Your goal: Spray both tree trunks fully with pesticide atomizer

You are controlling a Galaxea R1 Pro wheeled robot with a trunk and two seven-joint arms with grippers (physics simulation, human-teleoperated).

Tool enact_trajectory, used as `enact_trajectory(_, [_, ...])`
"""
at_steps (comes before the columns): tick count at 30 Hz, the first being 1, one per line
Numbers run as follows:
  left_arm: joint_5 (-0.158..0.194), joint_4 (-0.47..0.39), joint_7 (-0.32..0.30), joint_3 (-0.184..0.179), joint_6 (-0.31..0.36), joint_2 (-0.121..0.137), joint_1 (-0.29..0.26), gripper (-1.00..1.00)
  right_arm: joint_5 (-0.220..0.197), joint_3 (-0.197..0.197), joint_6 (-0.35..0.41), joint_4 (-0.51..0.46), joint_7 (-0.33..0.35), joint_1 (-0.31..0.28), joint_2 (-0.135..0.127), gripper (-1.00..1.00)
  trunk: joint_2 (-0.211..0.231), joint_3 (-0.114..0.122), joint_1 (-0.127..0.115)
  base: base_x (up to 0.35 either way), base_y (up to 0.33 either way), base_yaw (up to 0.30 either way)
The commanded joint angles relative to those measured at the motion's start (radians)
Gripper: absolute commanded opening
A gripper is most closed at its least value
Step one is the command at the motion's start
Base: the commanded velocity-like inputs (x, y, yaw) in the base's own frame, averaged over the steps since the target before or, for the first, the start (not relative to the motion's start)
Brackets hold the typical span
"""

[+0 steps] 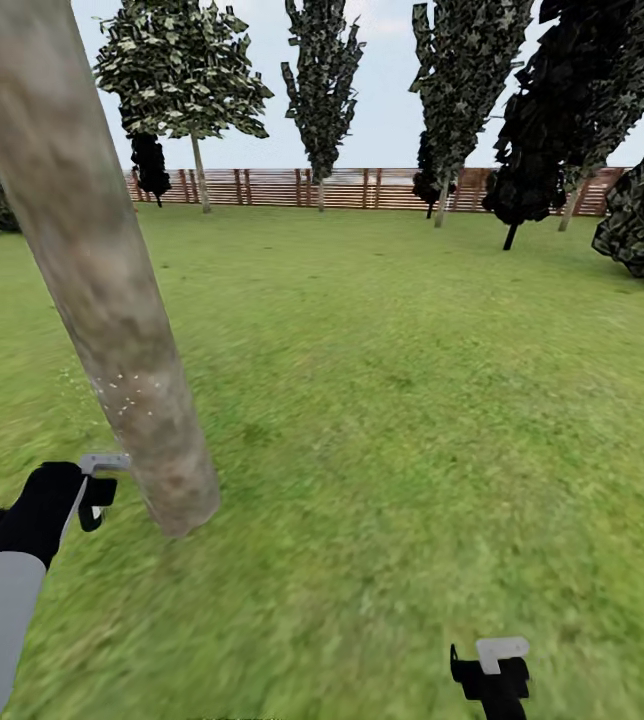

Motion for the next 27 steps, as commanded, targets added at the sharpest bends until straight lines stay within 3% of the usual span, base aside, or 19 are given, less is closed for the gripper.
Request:
enact_trajectory(1, [-0.002,0.004,0.004,0.002,-0.002,-0.012,0.007,-1.00,0.000,0.000,0.000,0.000,0.000,0.000,0.000,1.00,0.000,0.000,0.000,0.053,-0.139,0.276])
enact_trajectory(5, [-0.004,0.004,0.022,0.001,-0.005,-0.067,0.031,-1.00,0.000,0.000,0.000,0.000,0.000,0.000,0.000,1.00,0.000,0.000,0.000,0.094,-0.226,0.179])
enact_trajectory(7, [-0.003,-0.003,0.024,0.001,-0.014,-0.078,0.033,-1.00,0.000,0.000,0.000,0.000,0.000,0.000,-0.001,1.00,0.000,0.000,0.000,0.120,-0.250,0.016])
enact_trajectory(9, [-0.003,-0.005,0.025,0.005,-0.051,-0.079,0.033,-1.00,0.000,-0.001,0.000,0.000,0.000,0.000,-0.001,1.00,0.000,0.000,0.000,0.162,-0.245,0.003])
enact_trajectory(14, [-0.007,-0.007,0.036,0.005,-0.063,-0.074,0.033,-1.00,0.000,-0.001,0.000,0.000,0.000,0.000,-0.002,1.00,0.000,0.000,0.000,0.244,-0.180,0.000])
enact_trajectory(17, [-0.006,0.001,0.115,0.005,-0.062,-0.069,0.039,-1.00,0.000,0.000,0.000,0.000,0.000,0.000,-0.002,1.00,0.000,0.000,0.000,0.270,-0.095,0.000])
enact_trajectory(20, [-0.006,0.003,0.136,0.006,-0.062,-0.068,0.052,-1.00,0.000,0.000,0.000,0.000,0.000,0.000,-0.002,1.00,0.000,0.000,0.000,0.097,-0.015,0.002])
enact_trajectory(24, [-0.004,0.006,0.140,0.005,-0.062,-0.069,0.073,-1.00,0.000,0.000,0.000,0.000,0.000,0.000,0.000,1.00,0.000,0.000,0.000,0.005,-0.001,0.225])
enact_trajectory(27, [0.003,0.008,0.138,0.003,-0.065,-0.080,0.119,-1.00,0.000,0.000,0.000,0.000,0.000,0.000,0.000,1.00,0.000,0.000,0.000,0.000,-0.045,0.273])
